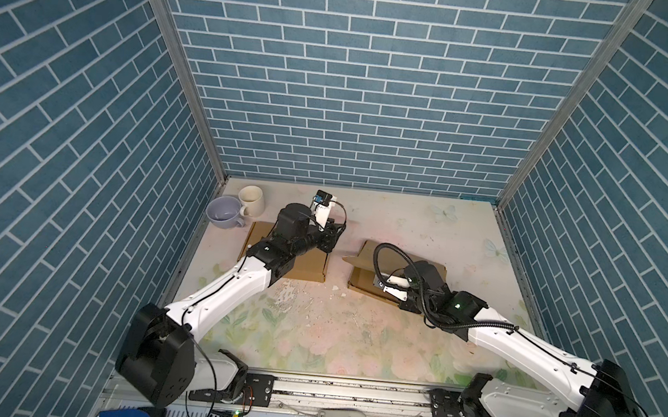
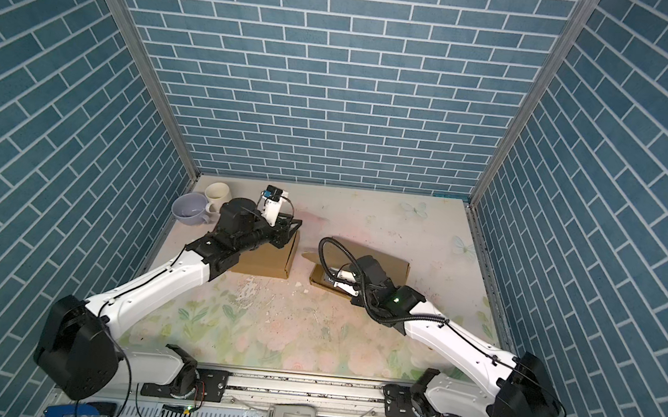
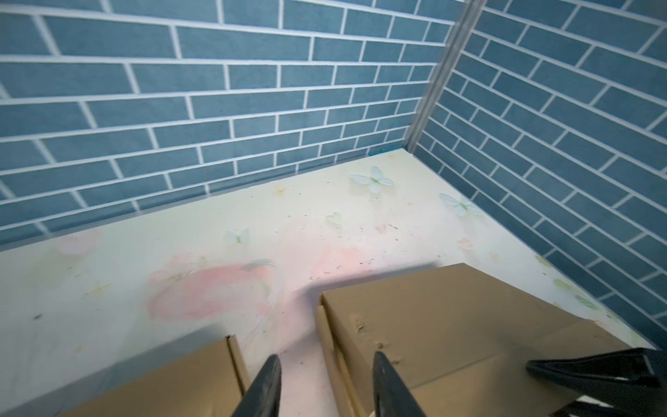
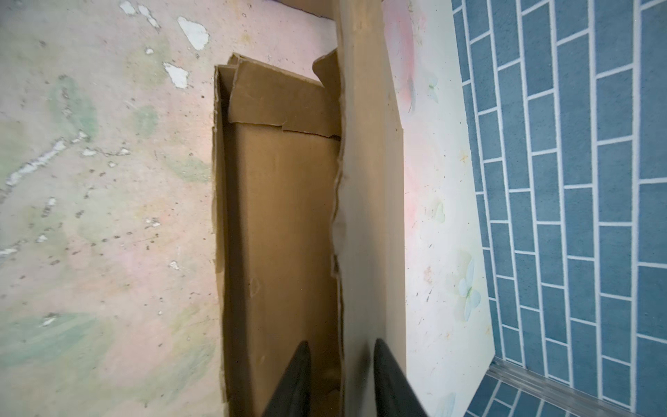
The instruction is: Fold the paper box
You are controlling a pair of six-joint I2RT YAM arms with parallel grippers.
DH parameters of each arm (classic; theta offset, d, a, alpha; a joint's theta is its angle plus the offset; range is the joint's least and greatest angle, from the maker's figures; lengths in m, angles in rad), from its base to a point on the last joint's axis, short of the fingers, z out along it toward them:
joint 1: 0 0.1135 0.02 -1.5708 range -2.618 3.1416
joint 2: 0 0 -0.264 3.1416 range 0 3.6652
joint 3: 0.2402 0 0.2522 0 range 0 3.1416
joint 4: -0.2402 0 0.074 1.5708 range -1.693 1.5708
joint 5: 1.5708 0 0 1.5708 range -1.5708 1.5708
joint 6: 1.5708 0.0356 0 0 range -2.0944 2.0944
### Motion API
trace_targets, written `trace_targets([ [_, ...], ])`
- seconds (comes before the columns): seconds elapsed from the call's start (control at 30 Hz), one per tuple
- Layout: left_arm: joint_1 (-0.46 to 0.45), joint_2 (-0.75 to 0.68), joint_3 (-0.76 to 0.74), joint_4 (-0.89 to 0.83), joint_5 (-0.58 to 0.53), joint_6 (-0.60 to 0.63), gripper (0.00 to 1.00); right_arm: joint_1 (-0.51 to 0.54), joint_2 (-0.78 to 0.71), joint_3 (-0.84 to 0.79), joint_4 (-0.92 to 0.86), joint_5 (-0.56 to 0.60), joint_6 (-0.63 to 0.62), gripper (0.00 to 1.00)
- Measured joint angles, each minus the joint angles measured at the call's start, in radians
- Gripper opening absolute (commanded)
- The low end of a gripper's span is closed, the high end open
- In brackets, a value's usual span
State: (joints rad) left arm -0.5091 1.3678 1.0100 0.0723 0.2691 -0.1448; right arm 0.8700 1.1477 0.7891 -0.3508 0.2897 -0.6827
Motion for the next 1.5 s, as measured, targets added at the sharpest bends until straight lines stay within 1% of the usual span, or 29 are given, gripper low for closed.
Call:
trace_targets([
  [0.1, -0.056, 0.122, 0.091, -0.024, 0.064, 0.004, 0.41, 0.001, -0.013, 0.000, -0.042, -0.042, 0.057, 0.43],
  [0.17, -0.097, 0.208, 0.143, -0.039, 0.111, 0.005, 0.37, 0.002, -0.009, 0.000, -0.069, -0.076, 0.101, 0.48],
  [0.27, -0.136, 0.304, 0.175, -0.050, 0.174, 0.004, 0.34, 0.000, 0.000, -0.007, -0.088, -0.131, 0.177, 0.53],
  [0.4, -0.145, 0.377, 0.148, -0.065, 0.225, 0.001, 0.33, -0.034, 0.000, -0.041, -0.076, -0.243, 0.283, 0.58],
  [0.47, -0.144, 0.398, 0.121, -0.076, 0.236, 0.000, 0.33, -0.075, 0.006, -0.078, -0.047, -0.319, 0.339, 0.60],
  [0.63, -0.145, 0.470, 0.107, -0.105, 0.245, 0.003, 0.33, -0.161, 0.077, -0.102, -0.027, -0.428, 0.433, 0.60],
  [0.73, -0.145, 0.485, 0.121, -0.124, 0.245, 0.011, 0.34, -0.205, 0.100, -0.100, -0.032, -0.475, 0.483, 0.60],
  [0.8, -0.146, 0.482, 0.135, -0.139, 0.238, 0.021, 0.37, -0.237, 0.088, -0.099, -0.029, -0.494, 0.536, 0.60],
  [0.9, -0.146, 0.470, 0.138, -0.164, 0.213, 0.033, 0.42, -0.318, 0.031, -0.093, -0.033, -0.495, 0.656, 0.60],
  [1.03, -0.146, 0.437, 0.145, -0.208, 0.176, 0.050, 0.48, -0.445, -0.035, -0.013, -0.077, -0.471, 0.825, 0.61],
  [1.13, -0.140, 0.415, 0.171, -0.236, 0.153, 0.054, 0.53, -0.554, -0.026, 0.039, -0.118, -0.470, 0.915, 0.63],
  [1.2, -0.129, 0.410, 0.204, -0.255, 0.142, 0.051, 0.57, -0.629, -0.005, 0.040, -0.144, -0.490, 0.964, 0.64],
  [1.27, -0.105, 0.411, 0.245, -0.269, 0.134, 0.040, 0.60, -0.705, 0.016, 0.034, -0.170, -0.524, 1.020, 0.68],
  [1.37, -0.065, 0.423, 0.298, -0.293, 0.129, 0.022, 0.64, -0.761, 0.029, 0.021, -0.177, -0.565, 1.058, 0.73],
  [1.43, -0.043, 0.452, 0.338, -0.307, 0.125, 0.014, 0.68, -0.771, 0.063, 0.018, -0.180, -0.590, 1.073, 0.76],
  [1.5, -0.034, 0.496, 0.375, -0.333, 0.122, 0.007, 0.72, -0.771, 0.112, 0.008, -0.177, -0.597, 1.080, 0.76],
])
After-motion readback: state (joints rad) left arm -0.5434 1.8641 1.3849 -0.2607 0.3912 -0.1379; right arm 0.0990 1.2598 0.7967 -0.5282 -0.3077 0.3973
